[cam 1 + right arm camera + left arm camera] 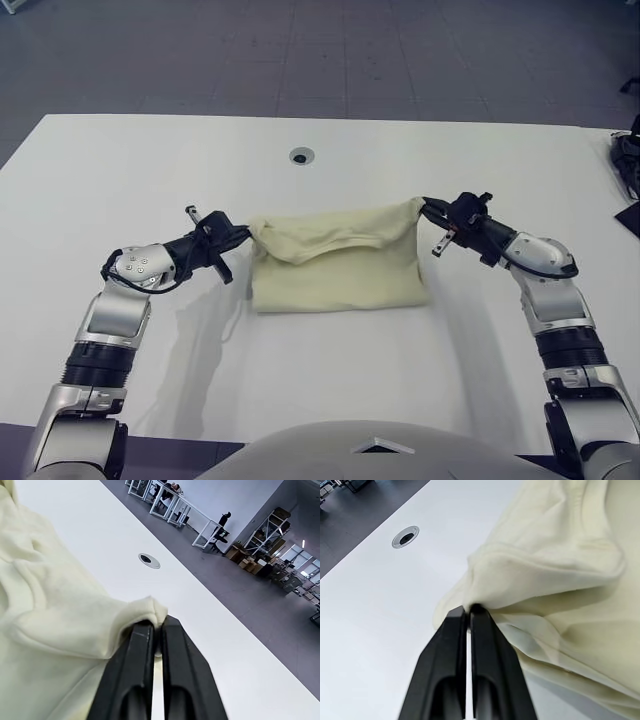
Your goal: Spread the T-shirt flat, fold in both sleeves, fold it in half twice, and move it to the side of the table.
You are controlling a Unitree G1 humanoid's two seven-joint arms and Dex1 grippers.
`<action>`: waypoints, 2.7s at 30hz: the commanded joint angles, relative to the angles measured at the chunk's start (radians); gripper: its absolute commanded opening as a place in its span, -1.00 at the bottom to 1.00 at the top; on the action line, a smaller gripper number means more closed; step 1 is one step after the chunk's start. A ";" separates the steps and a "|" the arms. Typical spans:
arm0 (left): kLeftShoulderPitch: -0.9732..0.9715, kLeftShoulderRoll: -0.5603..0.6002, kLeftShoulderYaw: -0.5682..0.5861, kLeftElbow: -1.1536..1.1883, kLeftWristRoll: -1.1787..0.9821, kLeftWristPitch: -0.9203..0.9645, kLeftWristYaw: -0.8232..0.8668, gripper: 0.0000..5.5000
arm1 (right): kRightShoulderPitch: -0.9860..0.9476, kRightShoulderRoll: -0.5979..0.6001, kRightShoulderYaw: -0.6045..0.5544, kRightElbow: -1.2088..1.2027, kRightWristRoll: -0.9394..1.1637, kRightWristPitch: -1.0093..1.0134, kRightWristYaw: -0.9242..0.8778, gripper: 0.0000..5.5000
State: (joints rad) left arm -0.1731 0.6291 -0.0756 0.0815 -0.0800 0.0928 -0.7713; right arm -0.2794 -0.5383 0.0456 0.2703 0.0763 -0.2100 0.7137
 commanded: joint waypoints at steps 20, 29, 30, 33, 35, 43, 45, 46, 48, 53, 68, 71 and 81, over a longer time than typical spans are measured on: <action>0.068 -0.150 0.161 -0.090 -0.115 0.178 0.215 0.27 | 0.072 -0.012 0.129 -0.101 -0.258 -0.001 -0.149 0.40; 0.216 -0.111 0.269 -0.343 -0.170 0.196 0.218 0.84 | 0.117 -0.120 0.238 -0.095 -0.436 -0.042 -0.098 0.93; 0.235 -0.105 0.283 -0.377 -0.180 0.202 0.217 0.92 | 0.130 -0.148 0.242 -0.103 -0.454 -0.055 -0.092 0.96; 0.373 -0.077 0.261 -0.539 -0.185 0.190 0.170 0.96 | 0.266 -0.244 0.265 -0.324 -0.407 -0.107 -0.012 0.96; 0.505 -0.041 0.167 -0.638 -0.147 0.127 0.096 0.96 | 0.375 -0.258 0.299 -0.501 -0.357 -0.137 0.014 0.96; 0.576 0.014 0.000 -0.603 0.056 -0.008 0.063 0.96 | 0.447 -0.286 0.236 -0.734 -0.147 0.016 0.106 0.96; 0.570 0.010 -0.027 -0.589 0.089 -0.026 0.070 0.96 | 0.438 -0.277 0.229 -0.742 -0.138 0.032 0.108 0.96; 0.568 0.008 -0.036 -0.586 0.098 -0.033 0.072 0.96 | 0.430 -0.265 0.224 -0.735 -0.148 0.034 0.096 0.96; 0.566 0.007 -0.040 -0.585 0.104 -0.039 0.078 0.96 | 0.418 -0.242 0.212 -0.722 -0.157 0.039 0.070 0.96; 0.550 0.020 -0.035 -0.544 0.163 -0.066 0.110 0.96 | 0.396 -0.170 0.204 -0.706 -0.171 0.060 0.007 0.96; 0.523 0.019 -0.097 -0.488 0.260 -0.120 0.138 0.96 | 0.371 -0.141 0.241 -0.523 -0.291 -0.007 -0.026 0.96; 0.513 0.018 -0.106 -0.467 0.266 -0.129 0.143 0.96 | 0.347 -0.106 0.226 -0.502 -0.296 -0.010 -0.070 0.96; 0.526 0.030 -0.119 -0.452 0.275 -0.146 0.157 0.96 | 0.262 0.052 0.050 -0.414 -0.230 0.179 -0.291 0.96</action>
State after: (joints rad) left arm 0.3323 0.6432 -0.1874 -0.3956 0.1638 -0.0700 -0.6074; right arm -0.0032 -0.5043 0.1340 -0.1630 -0.1647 -0.0789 0.4565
